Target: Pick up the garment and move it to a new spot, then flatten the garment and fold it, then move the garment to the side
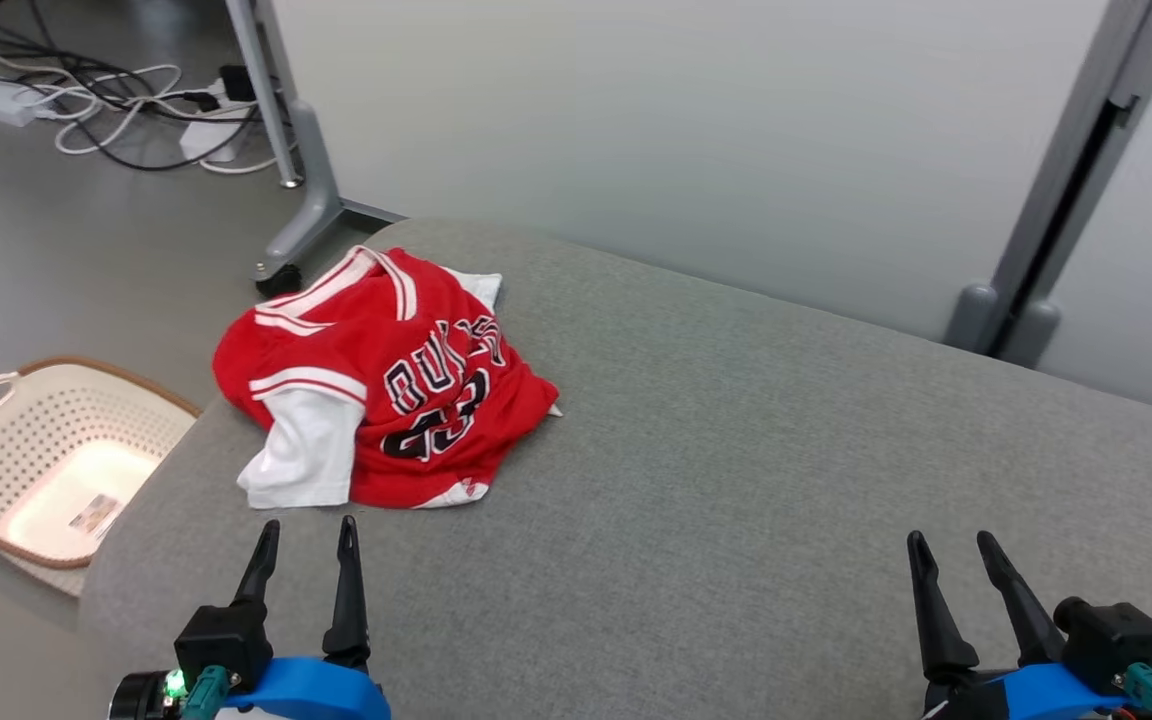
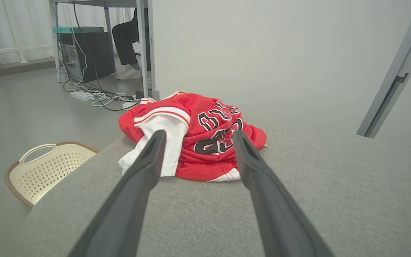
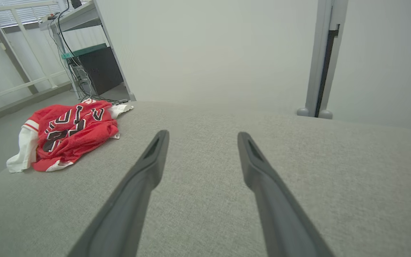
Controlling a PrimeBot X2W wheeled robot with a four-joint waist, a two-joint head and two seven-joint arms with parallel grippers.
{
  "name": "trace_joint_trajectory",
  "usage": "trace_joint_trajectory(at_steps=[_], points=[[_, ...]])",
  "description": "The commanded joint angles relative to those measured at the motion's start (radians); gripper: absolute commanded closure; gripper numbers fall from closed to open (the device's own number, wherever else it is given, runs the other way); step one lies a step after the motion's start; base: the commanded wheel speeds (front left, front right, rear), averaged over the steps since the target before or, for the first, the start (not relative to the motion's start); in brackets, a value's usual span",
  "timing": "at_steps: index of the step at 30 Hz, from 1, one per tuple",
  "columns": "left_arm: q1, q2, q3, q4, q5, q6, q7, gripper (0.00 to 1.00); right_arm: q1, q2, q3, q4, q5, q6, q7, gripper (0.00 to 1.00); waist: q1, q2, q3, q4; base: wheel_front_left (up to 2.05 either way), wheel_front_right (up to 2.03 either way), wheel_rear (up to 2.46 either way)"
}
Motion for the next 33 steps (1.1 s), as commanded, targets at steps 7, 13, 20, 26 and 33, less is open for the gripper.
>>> trace_joint_trajectory(at_steps=[7,13,20,26,33], points=[[0.012,0.008,0.019,-0.024,-0.015,0.02,-0.005,0.0,-0.031,-0.005,0.024,-0.003,-0.01,0.0,0.003,0.0,0.0001,0.0,0.048,0.108,0.0,0.0,0.0],[0.036,0.01,0.042,-0.054,-0.024,0.04,-0.006,0.0,-0.067,-0.005,0.052,0.004,-0.024,0.0,0.014,0.0,0.0001,0.0,0.066,0.118,0.0,0.0,0.0],[0.045,0.01,0.05,-0.071,-0.026,0.043,-0.006,0.0,-0.079,-0.005,0.057,0.016,-0.022,0.0,0.012,0.0,0.0001,0.0,0.073,0.119,0.0,0.0,0.0],[-0.007,0.0,0.05,-0.101,-0.073,0.014,0.04,0.0,-0.058,-0.005,0.03,0.013,-0.019,0.0,0.003,0.0,0.0001,0.0,0.077,0.116,0.0,0.0,0.0],[-0.205,0.047,0.087,-0.249,-0.167,-0.019,0.266,0.0,-0.045,-0.005,-0.006,-0.021,-0.038,0.0,0.0,0.0,0.0001,0.0,0.101,0.102,0.0,0.0,0.0]])
